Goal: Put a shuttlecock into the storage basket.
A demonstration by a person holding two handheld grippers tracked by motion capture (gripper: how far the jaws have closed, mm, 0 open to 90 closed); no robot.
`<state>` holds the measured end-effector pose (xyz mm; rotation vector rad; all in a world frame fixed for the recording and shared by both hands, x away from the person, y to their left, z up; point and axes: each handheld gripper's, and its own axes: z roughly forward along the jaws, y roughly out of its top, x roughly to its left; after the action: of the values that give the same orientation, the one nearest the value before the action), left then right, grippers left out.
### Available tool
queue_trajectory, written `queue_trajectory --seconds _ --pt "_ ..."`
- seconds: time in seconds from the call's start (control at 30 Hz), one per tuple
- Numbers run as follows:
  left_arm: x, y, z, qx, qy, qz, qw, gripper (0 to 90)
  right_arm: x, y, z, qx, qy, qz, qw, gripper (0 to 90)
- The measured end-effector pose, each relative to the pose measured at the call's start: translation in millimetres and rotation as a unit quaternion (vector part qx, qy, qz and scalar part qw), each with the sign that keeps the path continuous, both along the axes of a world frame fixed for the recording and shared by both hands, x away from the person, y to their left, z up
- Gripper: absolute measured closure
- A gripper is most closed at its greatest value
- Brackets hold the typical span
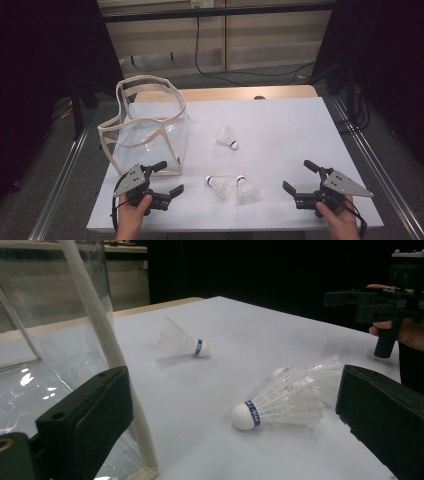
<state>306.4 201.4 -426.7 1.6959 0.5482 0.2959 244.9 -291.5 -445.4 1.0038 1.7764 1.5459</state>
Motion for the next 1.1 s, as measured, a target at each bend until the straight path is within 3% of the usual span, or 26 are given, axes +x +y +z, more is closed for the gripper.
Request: queue_trajectory --seconds 0.17,1.1 --pt "-1.2 -7.1 -0.2 0.004 0.002 -0.013 0.9999 1.8 0.3 0.3 0.1 -0.001 -0.001 0.001 1.0000 0.0" --pt "1.0 -25.5 -2.1 0.014 0.010 -0.029 0.9994 1.8 0.6 1.0 0.2 -0.007 -0.005 0.005 0.9999 0.1"
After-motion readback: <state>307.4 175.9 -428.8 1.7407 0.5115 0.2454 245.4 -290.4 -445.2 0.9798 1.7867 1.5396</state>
